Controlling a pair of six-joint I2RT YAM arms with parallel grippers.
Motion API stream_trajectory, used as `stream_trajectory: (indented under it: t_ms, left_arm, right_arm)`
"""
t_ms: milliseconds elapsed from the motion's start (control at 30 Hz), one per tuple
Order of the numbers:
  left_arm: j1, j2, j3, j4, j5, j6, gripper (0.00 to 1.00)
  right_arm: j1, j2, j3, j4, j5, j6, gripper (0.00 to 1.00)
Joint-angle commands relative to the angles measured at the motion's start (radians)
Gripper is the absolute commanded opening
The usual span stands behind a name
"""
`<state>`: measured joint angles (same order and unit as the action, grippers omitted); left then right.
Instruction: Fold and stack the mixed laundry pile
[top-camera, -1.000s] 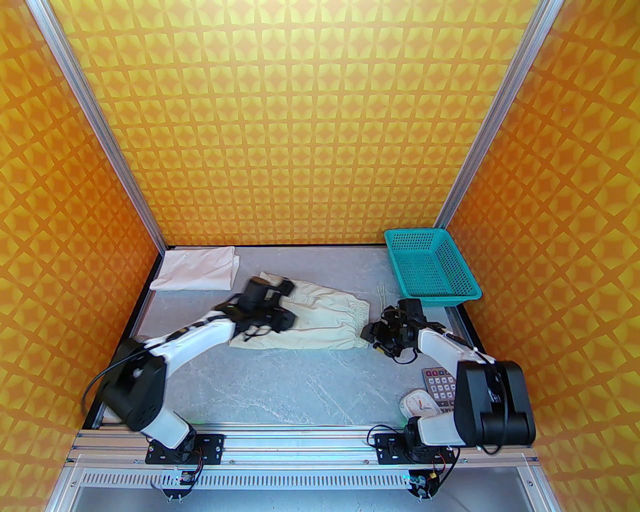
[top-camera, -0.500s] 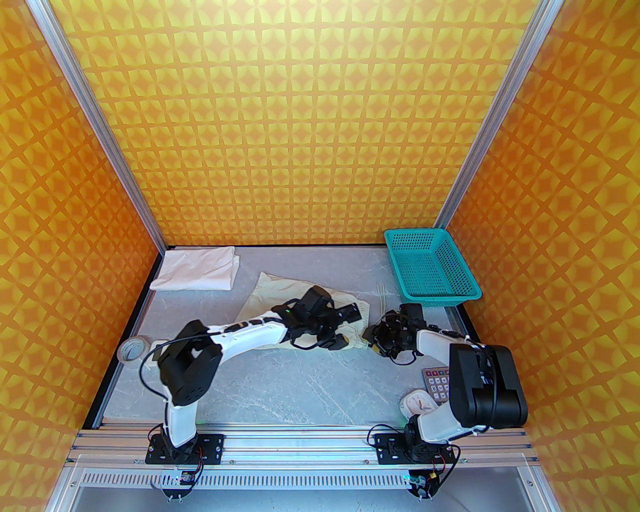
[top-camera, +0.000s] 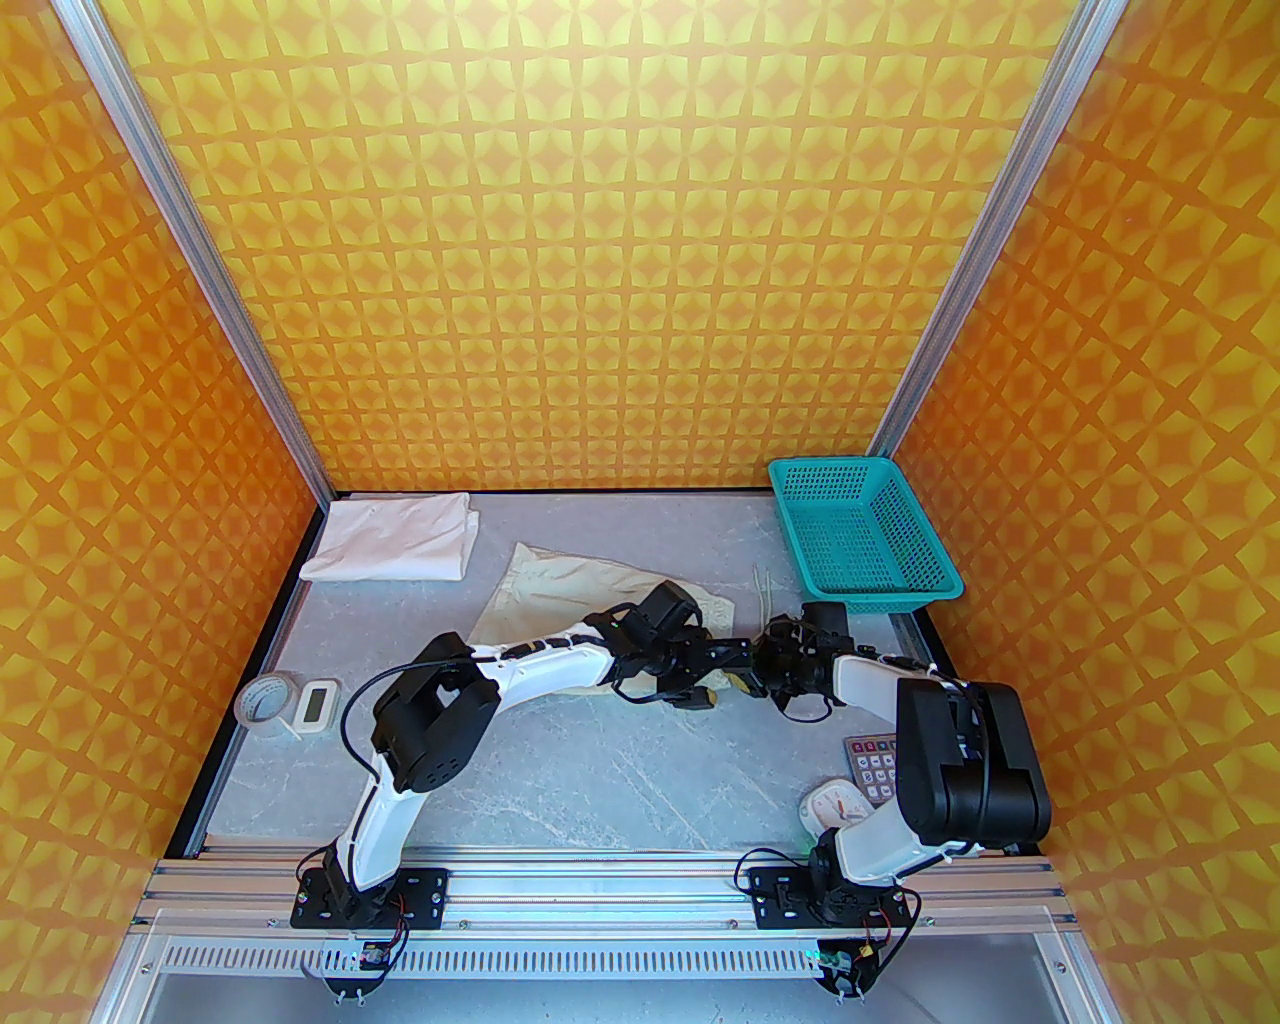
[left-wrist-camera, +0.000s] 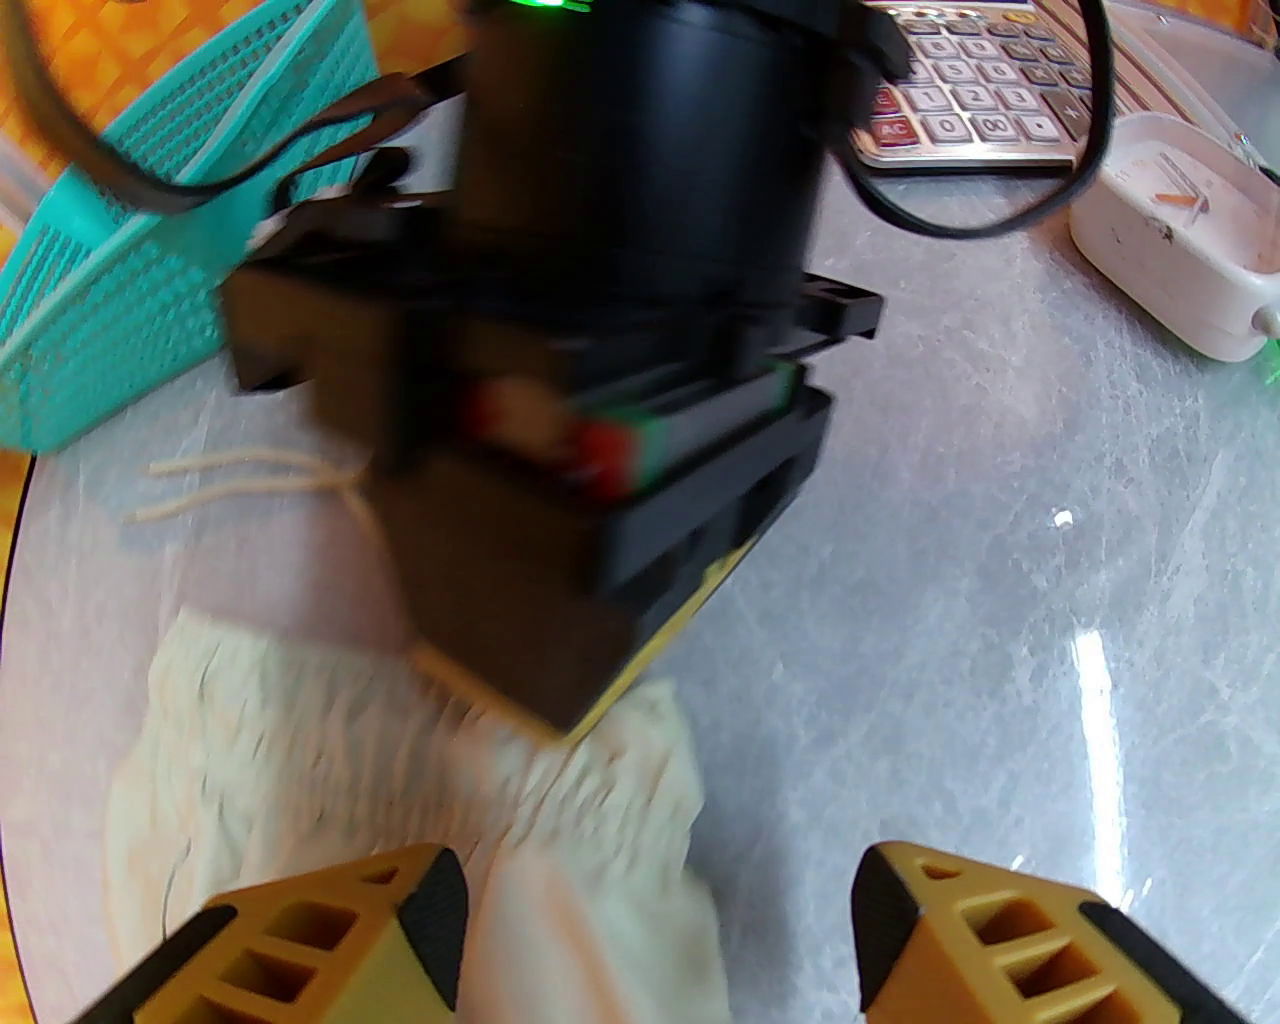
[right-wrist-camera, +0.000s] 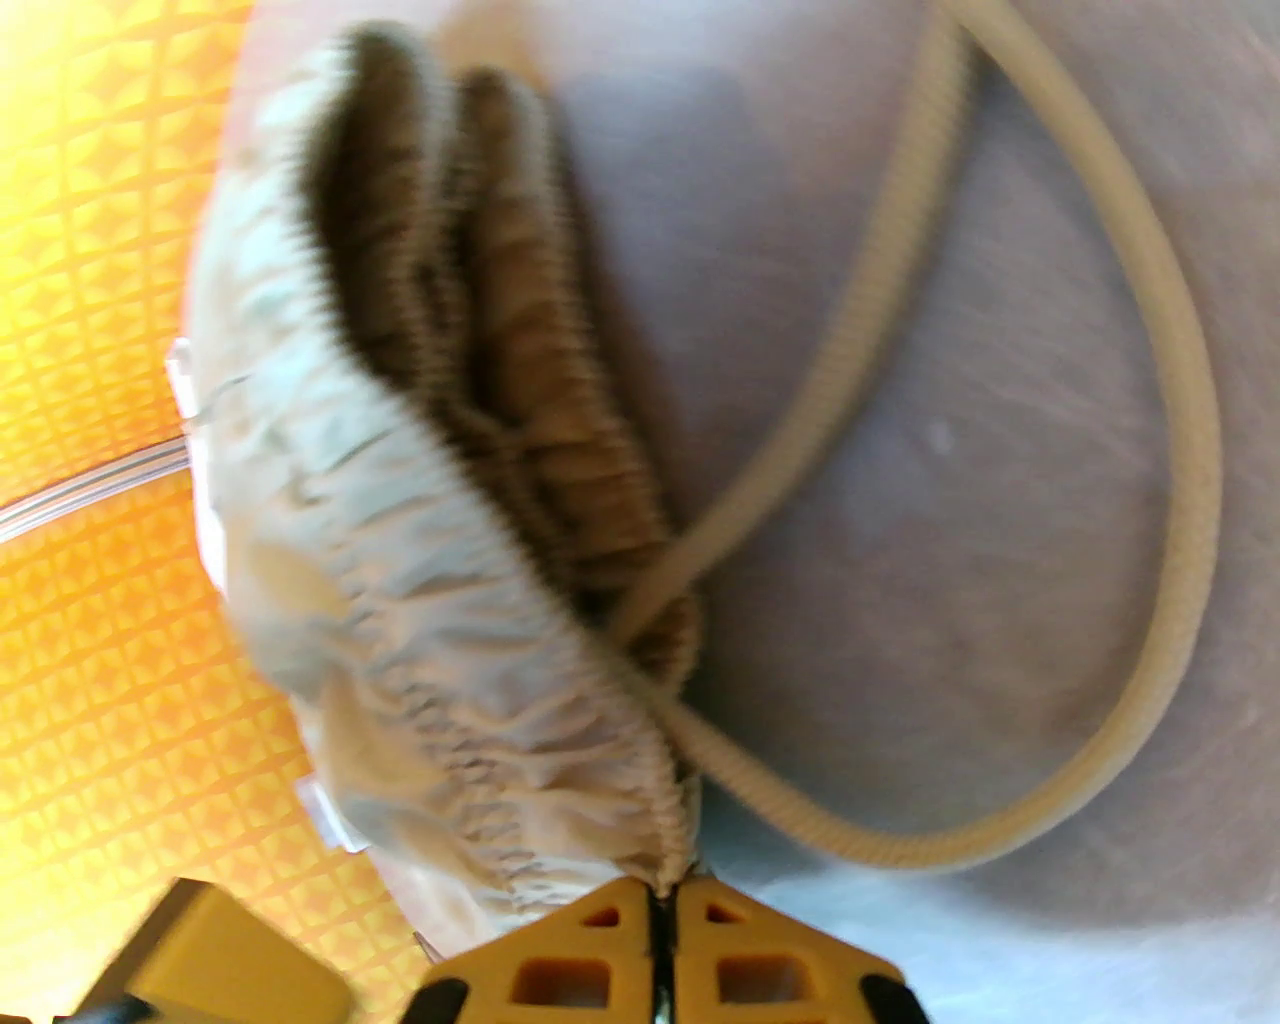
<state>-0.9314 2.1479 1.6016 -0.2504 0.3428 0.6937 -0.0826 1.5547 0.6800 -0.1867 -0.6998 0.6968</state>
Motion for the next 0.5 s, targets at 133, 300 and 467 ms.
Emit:
stream_trajectory:
  t_ms: [133, 300, 467]
  left_arm:
    - [0.0, 0.054, 0.039, -0.024, -0.006, 0.027, 0.68]
    - [0.011, 0.089, 0.078, -0.042, -0.008, -0.006, 0.68]
    - [0.016, 0.12, 0.116, -0.019, -0.109, -0.05, 0.63]
  right_arm:
    - [0.003, -0.061, 0.038, -0.013, -0.05, 0.049, 0.03]
    - [0.003, -0.068, 0.038, 0.0, -0.068, 0.073, 0.02]
    - [0.003, -0.08, 0.038, -0.008, -0.073, 0.075, 0.02]
